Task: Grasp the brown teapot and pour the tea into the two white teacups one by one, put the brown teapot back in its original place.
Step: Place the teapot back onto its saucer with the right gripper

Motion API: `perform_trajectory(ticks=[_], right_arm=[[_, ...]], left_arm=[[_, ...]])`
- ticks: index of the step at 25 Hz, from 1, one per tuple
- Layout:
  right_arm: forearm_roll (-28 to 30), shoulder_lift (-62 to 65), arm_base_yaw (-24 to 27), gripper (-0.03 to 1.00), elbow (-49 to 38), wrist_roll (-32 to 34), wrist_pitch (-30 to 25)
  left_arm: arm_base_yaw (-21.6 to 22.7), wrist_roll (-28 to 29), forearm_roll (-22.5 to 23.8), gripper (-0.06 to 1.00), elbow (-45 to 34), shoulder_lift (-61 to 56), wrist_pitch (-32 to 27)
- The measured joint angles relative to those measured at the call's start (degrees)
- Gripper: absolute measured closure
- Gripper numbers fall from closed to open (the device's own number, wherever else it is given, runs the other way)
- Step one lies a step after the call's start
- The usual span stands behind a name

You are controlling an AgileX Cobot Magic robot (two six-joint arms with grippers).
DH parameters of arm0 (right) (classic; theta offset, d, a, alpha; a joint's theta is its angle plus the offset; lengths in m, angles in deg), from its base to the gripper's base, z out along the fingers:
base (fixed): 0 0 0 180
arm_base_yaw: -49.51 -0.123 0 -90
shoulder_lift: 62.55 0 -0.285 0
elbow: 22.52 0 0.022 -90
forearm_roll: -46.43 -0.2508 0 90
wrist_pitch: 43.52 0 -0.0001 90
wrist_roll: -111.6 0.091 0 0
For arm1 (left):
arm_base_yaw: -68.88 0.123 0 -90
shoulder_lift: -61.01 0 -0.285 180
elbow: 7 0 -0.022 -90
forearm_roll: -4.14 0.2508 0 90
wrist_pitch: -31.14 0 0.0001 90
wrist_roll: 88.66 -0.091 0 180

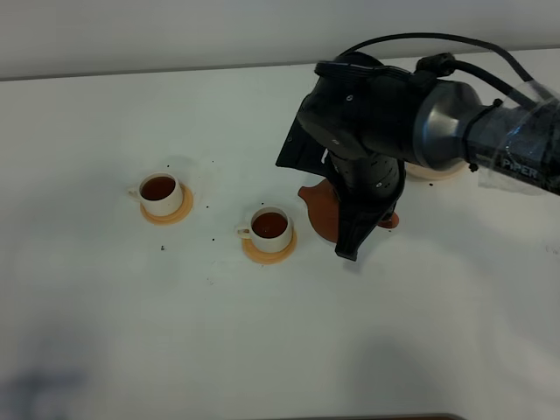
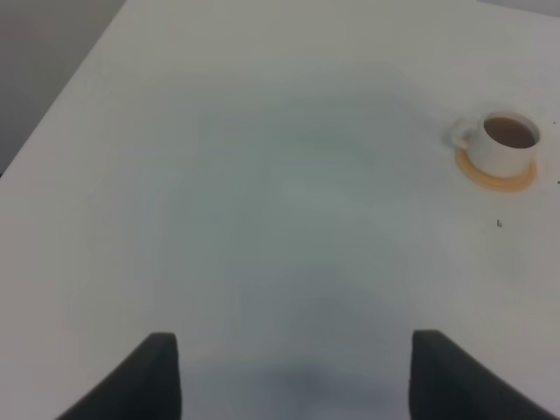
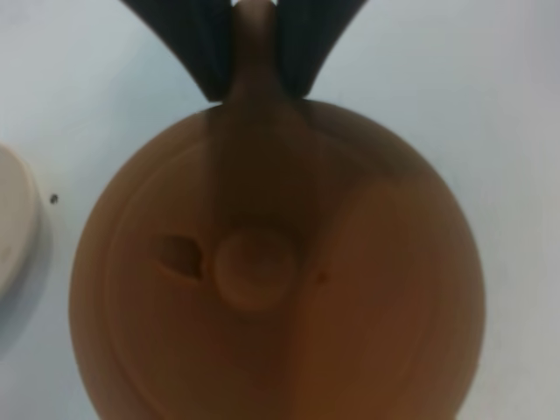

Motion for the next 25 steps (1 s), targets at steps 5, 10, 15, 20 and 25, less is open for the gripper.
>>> perform_trajectory(ticks=[5,10,15,20,25], right_arm=[[-1.1,0.0,0.7,0.87,-3.3,-0.3,4.8],[-1.2,0.3,1.1,0.87,-4.3,-0.3,7.1],[-1.0,3.9,1.3,0.87,-4.6,-0.2,7.3],[-1.2,6.9,6.4,0.87,-4.6,1.6,8.5],[-1.2,7.0,14.1,0.87,-4.6,3.6,12.3]], left_arm=[[0.0,0.0,0.0,0.39,0.0,0.0,0.0],[0.0,0.0,0.0,0.39,0.0,0.0,0.0],[0.0,0.0,0.0,0.39,0.0,0.0,0.0],[0.0,0.0,0.0,0.39,0.0,0.0,0.0],[0.0,0.0,0.0,0.39,0.0,0.0,0.0]])
